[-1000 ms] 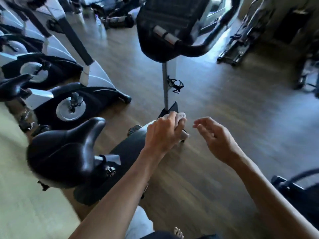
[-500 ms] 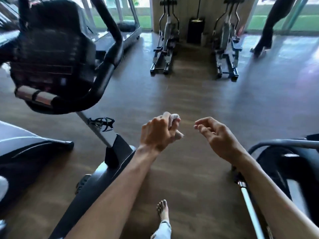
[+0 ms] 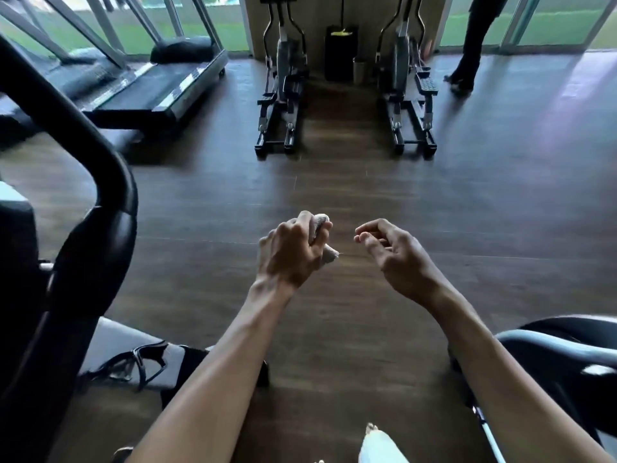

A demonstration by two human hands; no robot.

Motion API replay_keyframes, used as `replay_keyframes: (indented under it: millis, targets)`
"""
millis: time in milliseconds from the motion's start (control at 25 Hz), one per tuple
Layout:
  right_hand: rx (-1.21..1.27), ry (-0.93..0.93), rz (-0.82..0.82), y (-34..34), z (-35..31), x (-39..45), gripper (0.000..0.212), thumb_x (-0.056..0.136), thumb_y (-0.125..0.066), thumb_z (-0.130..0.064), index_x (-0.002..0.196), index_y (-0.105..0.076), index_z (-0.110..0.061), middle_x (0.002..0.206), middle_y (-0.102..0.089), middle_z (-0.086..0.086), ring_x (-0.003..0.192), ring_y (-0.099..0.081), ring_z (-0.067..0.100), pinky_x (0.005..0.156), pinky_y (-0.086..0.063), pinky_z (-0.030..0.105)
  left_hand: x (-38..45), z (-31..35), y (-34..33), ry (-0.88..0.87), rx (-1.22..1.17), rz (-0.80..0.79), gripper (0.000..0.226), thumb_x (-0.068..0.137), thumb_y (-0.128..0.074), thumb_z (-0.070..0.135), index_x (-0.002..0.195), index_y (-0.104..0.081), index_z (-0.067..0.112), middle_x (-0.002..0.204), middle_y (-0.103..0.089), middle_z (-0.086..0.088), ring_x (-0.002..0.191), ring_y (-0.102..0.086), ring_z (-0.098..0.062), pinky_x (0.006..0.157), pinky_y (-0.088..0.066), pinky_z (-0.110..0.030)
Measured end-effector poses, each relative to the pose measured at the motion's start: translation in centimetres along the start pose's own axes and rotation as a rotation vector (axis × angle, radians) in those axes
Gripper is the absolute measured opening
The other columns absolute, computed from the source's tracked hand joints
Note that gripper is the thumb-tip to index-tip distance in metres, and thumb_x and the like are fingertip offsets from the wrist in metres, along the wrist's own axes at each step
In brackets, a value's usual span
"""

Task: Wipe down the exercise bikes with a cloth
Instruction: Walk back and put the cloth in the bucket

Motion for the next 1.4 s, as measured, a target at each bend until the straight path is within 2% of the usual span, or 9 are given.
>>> replay_keyframes:
  millis: [240, 440, 600, 800, 920, 1040, 1400]
  targets:
    - [-0.06, 0.056, -0.144, -4.4, 1.0, 18.5, 0.015, 0.103, -0.053, -0.033, 0.105, -0.067, -0.026, 0.099, -0.074, -0.003, 0.095, -0.066, 0.01, 0.087, -0.051, 0.03, 13.8, -8.2, -5.0, 0.201, 0.038, -0.016, 0.038, 0.101, -0.045, 0.055, 0.112, -0.065, 0.025, 0.109, -0.075, -0.003, 0.105, -0.067, -0.032, 0.076, -0.043, -0.035]
    - [-0.187, 0.157, -0.379, -10.1, -0.9, 32.8, 0.013, 0.102, -0.056, -0.028, 0.107, -0.066, -0.021, 0.097, -0.071, -0.004, 0.09, -0.064, 0.007, 0.076, -0.045, 0.012, 23.3, -15.0, -4.3, 0.369, 0.068, 0.028, 0.033, 0.103, -0.044, 0.053, 0.097, -0.058, 0.024, 0.104, -0.076, 0.0, 0.104, -0.067, -0.032, 0.07, -0.033, -0.032]
    - [-0.29, 0.279, -0.53, -18.1, -3.0, 42.7, 0.014, 0.101, -0.058, -0.024, 0.109, -0.066, -0.016, 0.101, -0.071, -0.001, 0.093, -0.064, 0.017, 0.085, -0.048, 0.029, 29.7, -23.0, -3.6, 0.482, 0.137, 0.045, 0.037, 0.102, -0.043, 0.055, 0.109, -0.063, 0.025, 0.107, -0.075, -0.001, 0.106, -0.067, -0.03, 0.073, -0.039, -0.032]
    - [-0.438, 0.462, -0.677, -31.7, -5.6, 54.0, 0.013, 0.098, -0.058, -0.032, 0.106, -0.063, -0.023, 0.106, -0.07, -0.001, 0.102, -0.063, 0.024, 0.092, -0.049, 0.04, 37.9, -36.2, -3.1, 0.595, 0.215, 0.003, 0.041, 0.1, -0.043, 0.058, 0.104, -0.061, 0.021, 0.103, -0.074, -0.006, 0.102, -0.069, -0.032, 0.082, -0.052, -0.039]
    - [-0.605, 0.554, -0.722, -39.5, -8.8, 60.1, 0.021, 0.101, -0.048, -0.04, 0.109, -0.058, -0.024, 0.114, -0.066, -0.002, 0.11, -0.057, 0.025, 0.096, -0.043, 0.039, 43.2, -43.8, -1.7, 0.662, 0.24, -0.053, 0.041, 0.1, -0.043, 0.058, 0.109, -0.061, 0.023, 0.105, -0.074, -0.004, 0.103, -0.07, -0.029, 0.082, -0.052, -0.038]
    - [-0.679, 0.637, -0.768, -46.5, -12.4, 65.9, 0.024, 0.102, -0.042, -0.043, 0.109, -0.055, -0.025, 0.115, -0.064, -0.003, 0.114, -0.054, 0.023, 0.098, -0.039, 0.039, 48.6, -50.0, 0.8, 0.696, 0.249, -0.044, 0.039, 0.101, -0.043, 0.055, 0.113, -0.062, 0.023, 0.109, -0.073, -0.003, 0.106, -0.069, -0.028, 0.082, -0.05, -0.037]
    - [-0.726, 0.826, -0.844, -66.9, -20.1, 86.8, 0.025, 0.101, -0.043, -0.044, 0.112, -0.055, -0.025, 0.116, -0.062, -0.004, 0.118, -0.052, 0.021, 0.103, -0.036, 0.036, 63.4, -72.5, 5.5, 0.857, 0.294, -0.027, 0.039, 0.1, -0.043, 0.056, 0.109, -0.062, 0.024, 0.107, -0.075, -0.001, 0.104, -0.07, -0.026, 0.083, -0.053, -0.037]
Point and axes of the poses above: each hand's wrist, its own x-axis towards the middle knuckle, its own y-axis out of the back of the hand, z = x × y, the point moved 9 cm from there along x, towards the middle knuckle
